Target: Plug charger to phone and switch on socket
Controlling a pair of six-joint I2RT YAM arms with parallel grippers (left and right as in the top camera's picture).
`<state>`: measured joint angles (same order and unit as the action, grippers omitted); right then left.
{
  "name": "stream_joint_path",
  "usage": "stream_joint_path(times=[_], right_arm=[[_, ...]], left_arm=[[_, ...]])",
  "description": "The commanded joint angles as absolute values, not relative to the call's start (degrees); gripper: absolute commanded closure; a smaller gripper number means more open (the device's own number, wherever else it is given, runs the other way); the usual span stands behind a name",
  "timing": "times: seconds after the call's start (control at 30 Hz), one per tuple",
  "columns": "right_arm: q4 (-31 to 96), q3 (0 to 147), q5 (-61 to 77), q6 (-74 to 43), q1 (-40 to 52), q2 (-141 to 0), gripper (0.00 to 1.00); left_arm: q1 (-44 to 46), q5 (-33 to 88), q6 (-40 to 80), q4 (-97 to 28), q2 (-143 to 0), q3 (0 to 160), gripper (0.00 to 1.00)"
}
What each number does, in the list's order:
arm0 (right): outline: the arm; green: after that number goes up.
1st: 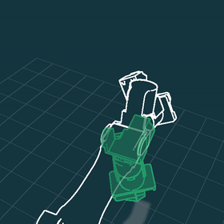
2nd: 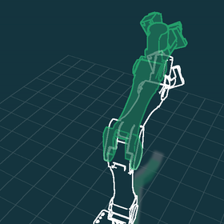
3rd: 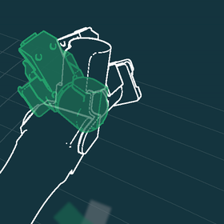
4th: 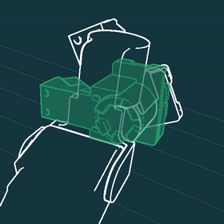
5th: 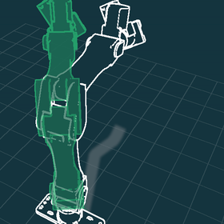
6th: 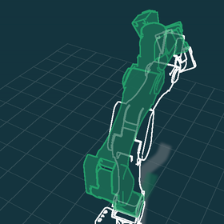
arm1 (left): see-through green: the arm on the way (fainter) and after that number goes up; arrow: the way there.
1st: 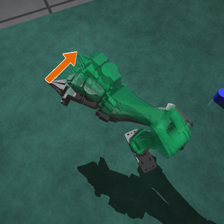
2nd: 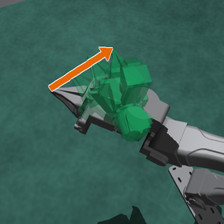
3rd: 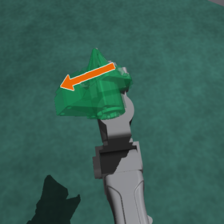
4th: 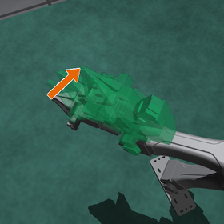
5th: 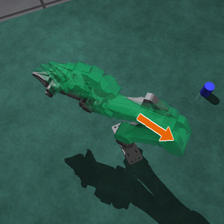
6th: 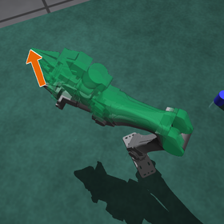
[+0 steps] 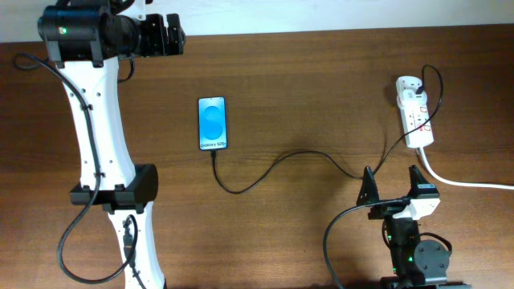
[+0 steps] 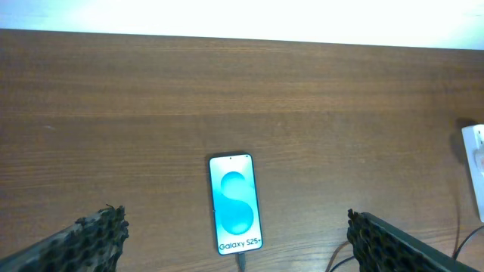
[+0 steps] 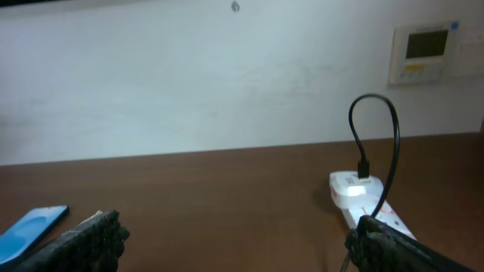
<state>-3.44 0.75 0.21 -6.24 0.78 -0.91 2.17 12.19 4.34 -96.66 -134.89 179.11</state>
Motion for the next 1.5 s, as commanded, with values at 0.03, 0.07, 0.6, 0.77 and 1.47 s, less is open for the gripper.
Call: stream_joint_path(times=[0.03, 0.07, 0.6, 0.77, 1.47], right_arm=[[0.49, 0.32, -0.73, -6.44, 0.34, -0.19, 0.01], [3.31, 0.32, -0.71, -6.46, 0.34, -0.19, 0.02], [4.69, 0.32, -0.71, -5.85, 0.32, -0.25, 0.02], [4.69, 0.32, -0.71, -5.82, 0.32, -0.25, 0.02], [4.69, 0.32, -0.71, -5.85, 0.32, -0.25, 0.02]], left_arm=[[2.09, 12.62, 4.47, -96.71, -133.53, 179.72, 0.01], [2.09, 12.62, 4.47, -96.71, -133.53, 179.72, 0.01], [2.09, 12.62, 4.47, -96.71, -133.53, 179.72, 0.01], [2.09, 12.62, 4.47, -96.71, -133.53, 179.72, 0.01], [2.02, 9.89, -6.15, -43.29, -78.81, 89.62, 0.01]])
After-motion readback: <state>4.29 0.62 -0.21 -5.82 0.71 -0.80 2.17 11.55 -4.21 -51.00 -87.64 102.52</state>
